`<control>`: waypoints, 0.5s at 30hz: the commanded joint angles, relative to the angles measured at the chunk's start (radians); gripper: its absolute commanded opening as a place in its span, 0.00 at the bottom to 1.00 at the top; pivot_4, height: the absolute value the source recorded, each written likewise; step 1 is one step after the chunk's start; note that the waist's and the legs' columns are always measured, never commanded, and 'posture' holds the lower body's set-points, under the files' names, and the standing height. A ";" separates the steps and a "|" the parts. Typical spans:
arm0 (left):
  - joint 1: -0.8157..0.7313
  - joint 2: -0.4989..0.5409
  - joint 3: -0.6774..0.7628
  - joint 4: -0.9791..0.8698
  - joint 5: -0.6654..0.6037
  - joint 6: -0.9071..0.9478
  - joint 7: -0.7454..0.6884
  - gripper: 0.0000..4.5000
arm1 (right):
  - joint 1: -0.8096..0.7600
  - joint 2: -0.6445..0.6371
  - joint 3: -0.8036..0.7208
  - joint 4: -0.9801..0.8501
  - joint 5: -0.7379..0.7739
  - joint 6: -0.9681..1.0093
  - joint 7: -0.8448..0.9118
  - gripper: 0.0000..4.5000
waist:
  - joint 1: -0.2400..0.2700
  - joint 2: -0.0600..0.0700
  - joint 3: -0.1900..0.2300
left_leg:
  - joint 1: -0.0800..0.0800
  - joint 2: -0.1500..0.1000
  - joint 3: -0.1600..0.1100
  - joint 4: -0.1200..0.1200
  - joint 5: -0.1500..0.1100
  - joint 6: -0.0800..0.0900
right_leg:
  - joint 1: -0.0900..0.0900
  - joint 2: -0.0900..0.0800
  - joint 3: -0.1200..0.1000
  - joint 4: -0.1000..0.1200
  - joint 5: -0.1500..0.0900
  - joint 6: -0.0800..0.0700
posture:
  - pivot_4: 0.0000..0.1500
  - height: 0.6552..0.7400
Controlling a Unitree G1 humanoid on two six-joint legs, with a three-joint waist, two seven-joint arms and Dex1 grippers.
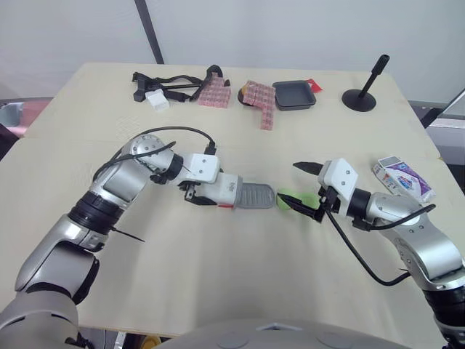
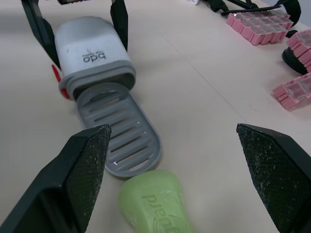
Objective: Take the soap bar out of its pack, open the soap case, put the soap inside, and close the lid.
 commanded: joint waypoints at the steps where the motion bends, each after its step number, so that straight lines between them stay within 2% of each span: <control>1: 0.001 0.032 0.051 -0.024 -0.019 -0.008 -0.002 0.78 | -0.005 -0.023 -0.008 -0.009 -0.004 -0.005 0.030 0.99 | 0.000 0.000 0.000 | 0.000 0.000 0.000 0.000 0.000 0.000 | 0.000 0.000 0.000 0.000 0.000 0.000 | 1.00 1.00; 8: 0.039 0.084 0.095 -0.033 -0.063 -0.024 -0.026 0.78 | 0.017 -0.060 -0.033 -0.005 0.002 -0.014 0.079 0.99 | 0.000 0.000 0.000 | 0.000 0.000 0.000 0.000 0.000 0.000 | 0.000 0.000 0.000 -0.001 0.000 0.000 | 1.00 1.00; 11: 0.083 0.105 0.128 0.011 -0.088 -0.106 -0.028 0.78 | 0.021 -0.072 -0.046 -0.006 0.006 -0.013 0.097 0.99 | -0.002 0.000 0.000 | 0.000 0.000 0.000 0.000 0.000 0.000 | 0.000 0.000 0.000 -0.002 0.000 0.000 | 1.00 1.00; 15: 0.140 0.106 0.200 0.046 -0.169 -0.121 -0.036 0.78 | 0.032 -0.089 -0.064 -0.010 0.014 -0.013 0.116 0.99 | -0.001 0.000 0.000 | 0.000 0.000 0.000 -0.001 0.000 0.000 | 0.000 0.000 -0.001 -0.002 0.000 0.000 | 1.00 1.00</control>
